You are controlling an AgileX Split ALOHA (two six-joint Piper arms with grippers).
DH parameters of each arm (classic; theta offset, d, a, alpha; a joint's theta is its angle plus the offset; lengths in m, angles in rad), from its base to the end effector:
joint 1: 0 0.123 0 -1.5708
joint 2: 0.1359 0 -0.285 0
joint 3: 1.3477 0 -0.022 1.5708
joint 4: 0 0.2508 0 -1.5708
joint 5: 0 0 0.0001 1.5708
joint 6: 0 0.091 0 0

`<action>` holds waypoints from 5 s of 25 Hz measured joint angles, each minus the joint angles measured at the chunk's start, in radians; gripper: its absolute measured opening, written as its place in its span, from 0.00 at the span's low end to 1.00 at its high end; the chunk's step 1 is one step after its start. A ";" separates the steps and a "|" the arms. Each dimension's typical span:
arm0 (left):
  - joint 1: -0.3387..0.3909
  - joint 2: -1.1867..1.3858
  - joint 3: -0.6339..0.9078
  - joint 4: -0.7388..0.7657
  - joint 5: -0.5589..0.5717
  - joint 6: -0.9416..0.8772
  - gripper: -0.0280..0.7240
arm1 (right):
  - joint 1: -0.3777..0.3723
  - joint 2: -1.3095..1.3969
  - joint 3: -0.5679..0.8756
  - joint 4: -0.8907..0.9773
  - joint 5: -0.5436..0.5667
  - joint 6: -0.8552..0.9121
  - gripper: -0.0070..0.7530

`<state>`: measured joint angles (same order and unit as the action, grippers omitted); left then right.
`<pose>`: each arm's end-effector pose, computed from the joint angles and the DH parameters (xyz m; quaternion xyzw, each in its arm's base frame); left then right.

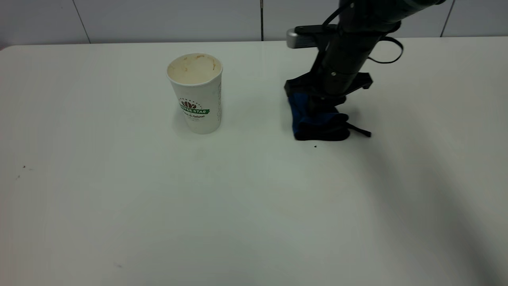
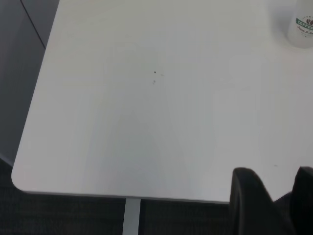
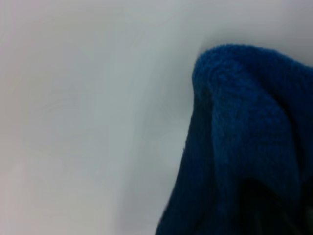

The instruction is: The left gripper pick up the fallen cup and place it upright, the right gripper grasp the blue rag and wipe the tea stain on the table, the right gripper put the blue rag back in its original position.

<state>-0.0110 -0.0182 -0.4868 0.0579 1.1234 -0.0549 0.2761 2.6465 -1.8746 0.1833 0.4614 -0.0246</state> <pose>-0.0088 0.0048 0.2686 -0.0211 0.8673 0.0125 0.4972 0.4914 0.1469 -0.0008 -0.0751 0.9732 0.0830 0.2011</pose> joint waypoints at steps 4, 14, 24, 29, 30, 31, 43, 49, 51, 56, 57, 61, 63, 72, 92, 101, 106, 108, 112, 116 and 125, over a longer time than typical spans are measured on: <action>0.000 0.000 0.000 0.000 0.000 0.000 0.36 | -0.064 -0.005 -0.003 0.004 0.121 0.007 0.11; 0.000 0.000 0.000 0.000 0.000 0.000 0.36 | -0.086 -0.009 -0.027 -0.125 0.375 0.058 0.11; 0.000 0.000 0.000 0.000 0.000 0.000 0.36 | -0.276 -0.007 -0.095 -0.262 0.465 0.025 0.11; 0.000 0.000 0.000 0.000 0.000 0.000 0.36 | -0.306 -0.007 -0.096 -0.264 0.479 -0.037 0.17; 0.000 0.000 0.000 0.000 0.000 0.000 0.36 | -0.306 -0.007 -0.096 -0.264 0.479 -0.053 0.21; 0.000 0.000 0.000 0.000 0.000 0.000 0.36 | -0.306 -0.007 -0.096 -0.264 0.476 -0.070 0.26; 0.000 0.000 0.000 0.000 0.000 0.000 0.36 | -0.305 -0.162 -0.127 -0.259 0.707 -0.094 0.95; 0.000 0.000 0.000 0.000 0.000 0.000 0.36 | -0.300 -0.379 -0.101 -0.142 0.742 -0.090 0.82; 0.000 0.000 0.000 0.000 0.000 0.000 0.36 | -0.277 -0.493 -0.035 -0.117 0.743 -0.087 0.77; 0.000 0.000 0.000 0.000 0.000 0.000 0.36 | -0.185 -0.841 0.264 -0.105 0.755 -0.055 0.73; 0.000 0.000 0.000 0.000 0.000 0.000 0.36 | -0.165 -0.911 0.326 -0.105 0.759 -0.051 0.73; 0.000 0.000 0.000 0.000 0.000 0.000 0.36 | -0.130 -1.234 0.512 -0.125 0.767 -0.048 0.73; 0.000 0.000 0.000 0.000 0.000 0.000 0.36 | -0.128 -1.380 0.581 -0.146 0.767 -0.046 0.73; 0.000 0.000 0.000 0.000 0.000 0.000 0.36 | -0.116 -2.173 1.007 -0.256 0.769 0.136 0.73; 0.000 0.000 0.000 0.000 0.000 0.000 0.36 | -0.259 -2.633 1.378 -0.183 0.666 0.040 0.73; 0.000 0.000 0.000 0.000 0.000 0.000 0.36 | -0.270 -2.663 1.405 -0.175 0.657 0.033 0.73; 0.000 0.000 0.000 0.000 0.000 0.000 0.36 | -0.279 -2.663 1.405 -0.176 0.657 0.033 0.73; 0.000 0.000 0.000 0.000 0.000 0.000 0.36 | -0.279 -2.663 1.405 -0.176 0.657 0.033 0.73; 0.000 0.000 0.000 0.000 0.000 0.000 0.36 | -0.279 -2.663 1.405 -0.176 0.657 0.031 0.73; 0.000 0.000 0.000 0.000 0.000 0.000 0.36 | -0.279 -2.663 1.405 -0.176 0.657 0.031 0.73; 0.000 0.000 0.000 0.000 0.000 0.000 0.36 | -0.279 -2.663 1.405 -0.176 0.657 0.030 0.73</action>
<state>-0.0110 -0.0182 -0.4868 0.0579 1.1234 -0.0549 -0.0026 -0.0160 -0.4693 0.0072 1.1182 0.0054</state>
